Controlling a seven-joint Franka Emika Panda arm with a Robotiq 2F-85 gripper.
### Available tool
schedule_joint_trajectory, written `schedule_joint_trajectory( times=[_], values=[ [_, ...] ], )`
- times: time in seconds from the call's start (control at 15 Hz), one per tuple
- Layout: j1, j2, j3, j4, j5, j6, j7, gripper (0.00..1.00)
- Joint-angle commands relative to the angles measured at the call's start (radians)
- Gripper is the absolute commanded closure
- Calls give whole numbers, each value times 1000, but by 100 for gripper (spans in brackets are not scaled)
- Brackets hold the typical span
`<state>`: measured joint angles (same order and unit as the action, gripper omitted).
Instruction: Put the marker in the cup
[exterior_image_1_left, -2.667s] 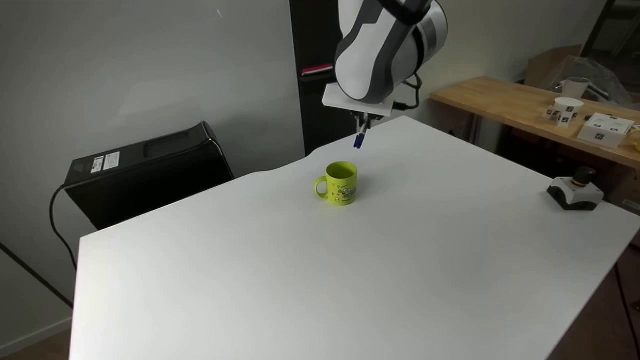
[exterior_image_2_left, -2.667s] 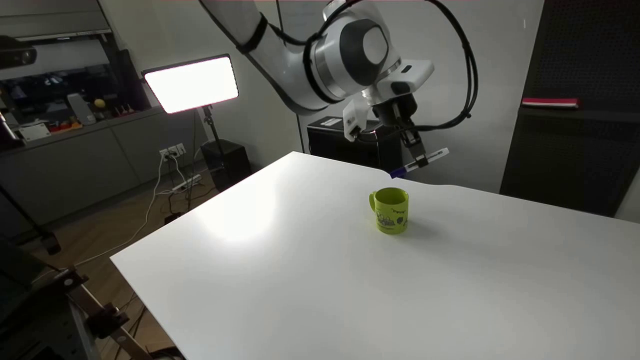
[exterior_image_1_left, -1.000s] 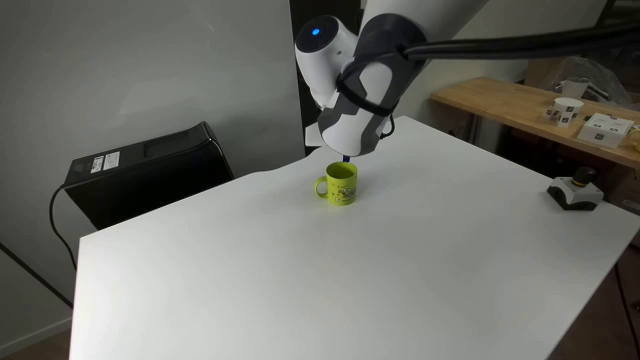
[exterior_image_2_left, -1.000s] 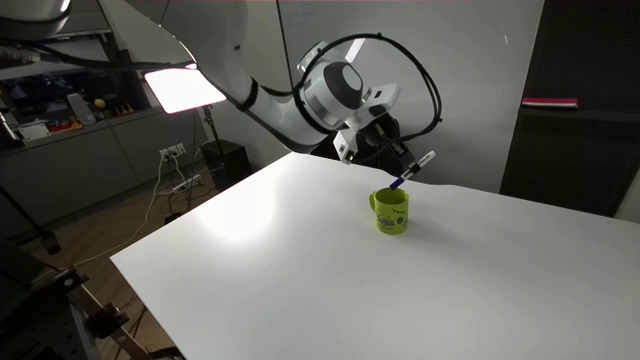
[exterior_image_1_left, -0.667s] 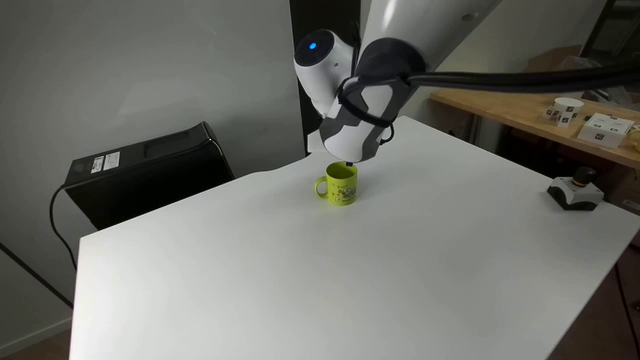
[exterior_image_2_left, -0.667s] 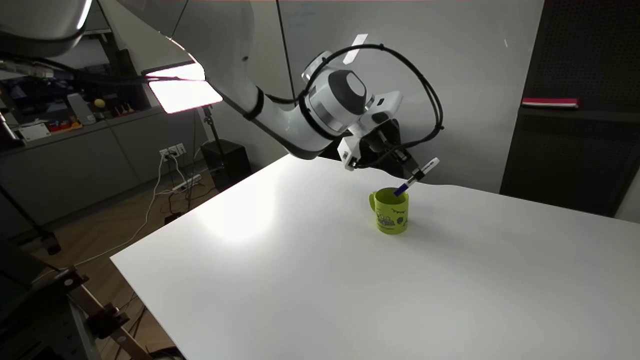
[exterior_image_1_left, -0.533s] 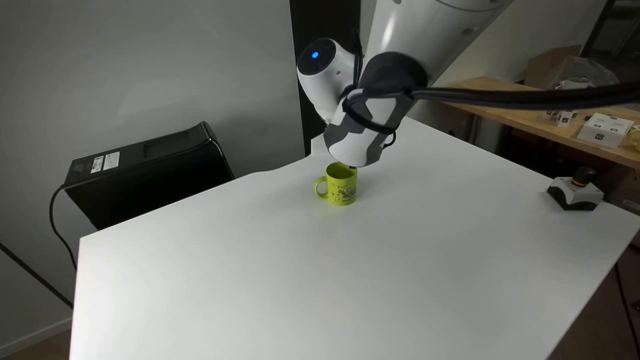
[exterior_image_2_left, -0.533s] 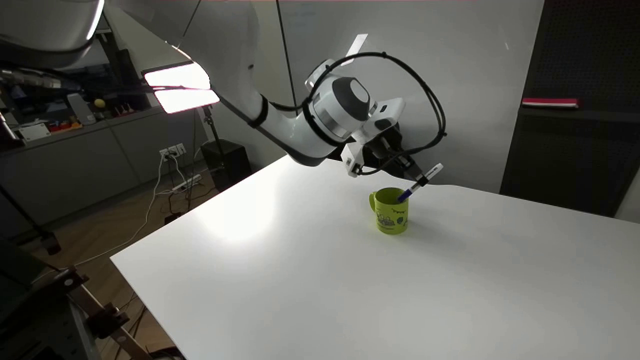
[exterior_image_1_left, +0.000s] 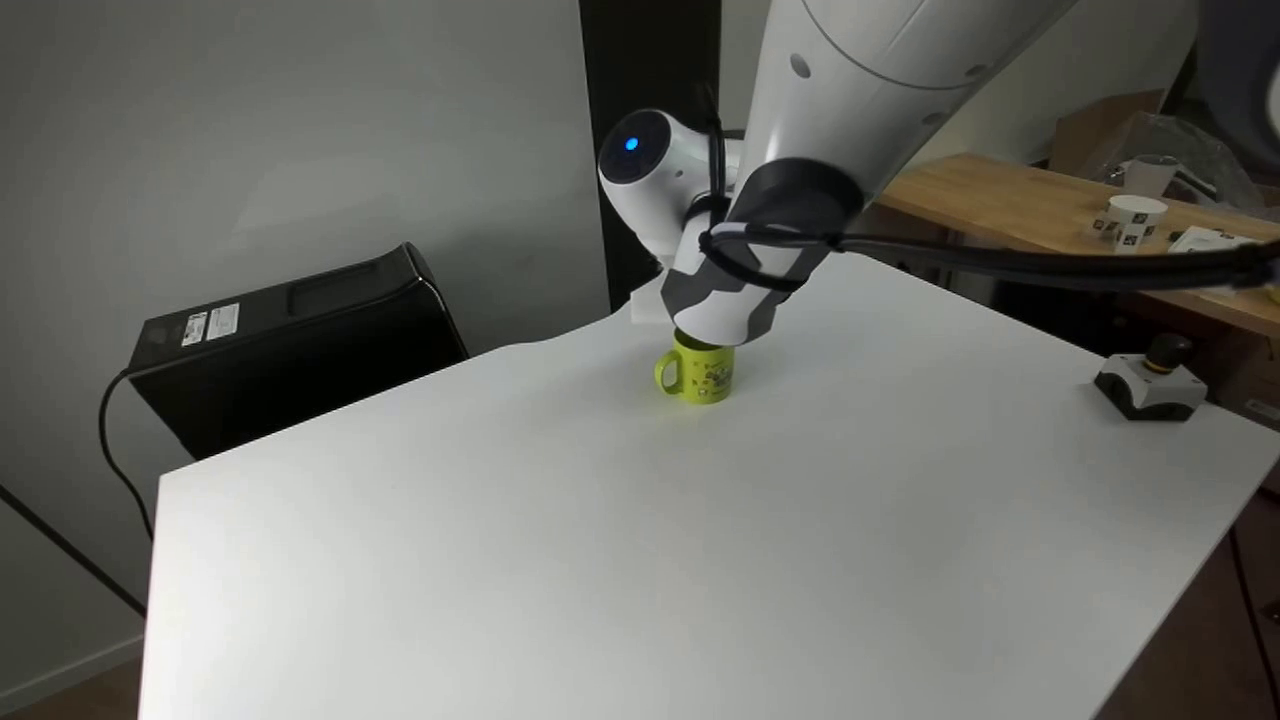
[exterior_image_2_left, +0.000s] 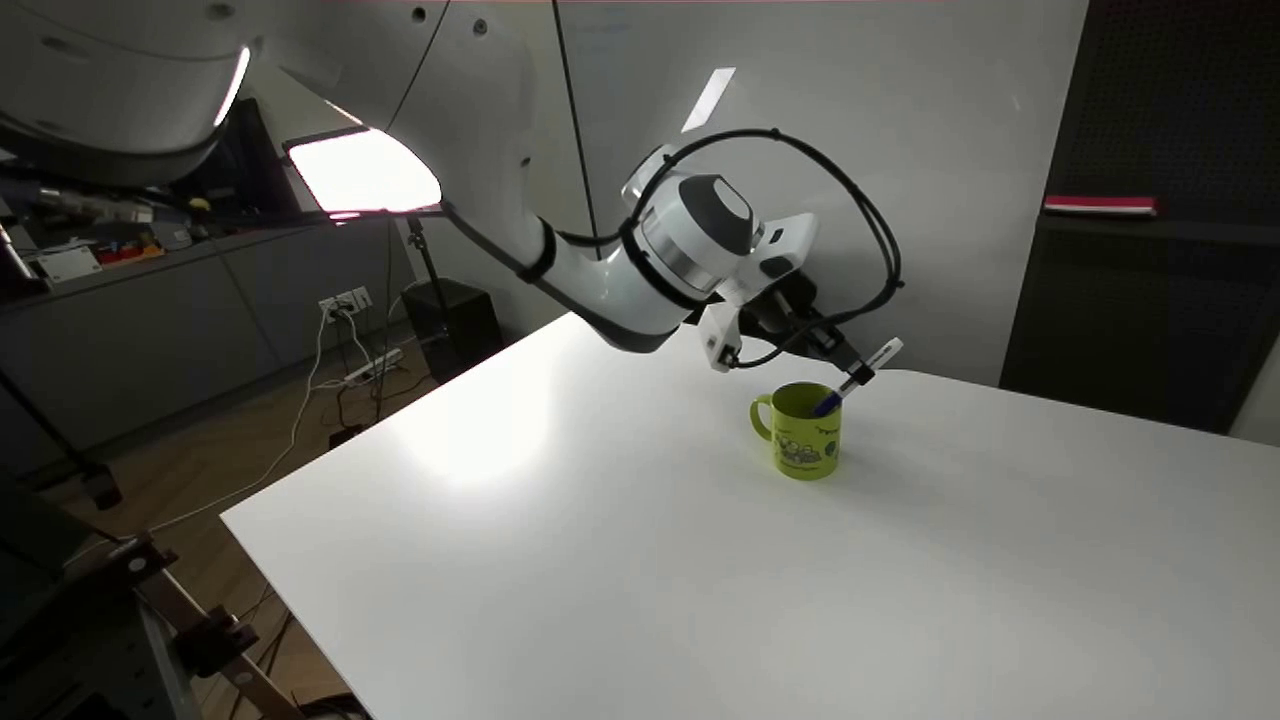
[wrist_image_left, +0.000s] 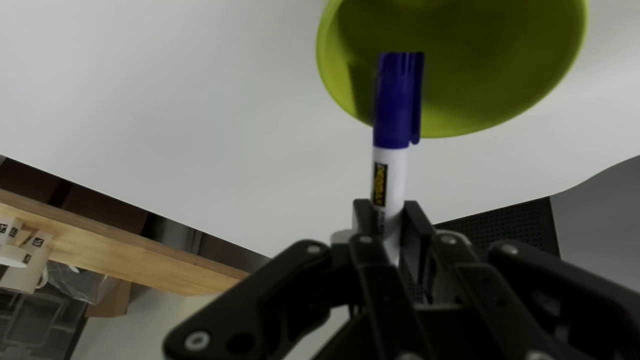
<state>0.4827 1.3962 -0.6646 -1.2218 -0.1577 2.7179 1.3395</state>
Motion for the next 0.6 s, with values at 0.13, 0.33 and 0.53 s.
schedule_joint_trajectory(
  times=[0.13,0.33,0.53],
  values=[
    [-15,76,-46,123,-41,-58,123,96],
    [-37,55,6,130,-40,-111,123,96],
    [-60,43,56,145,-46,-158,106,96]
  ],
)
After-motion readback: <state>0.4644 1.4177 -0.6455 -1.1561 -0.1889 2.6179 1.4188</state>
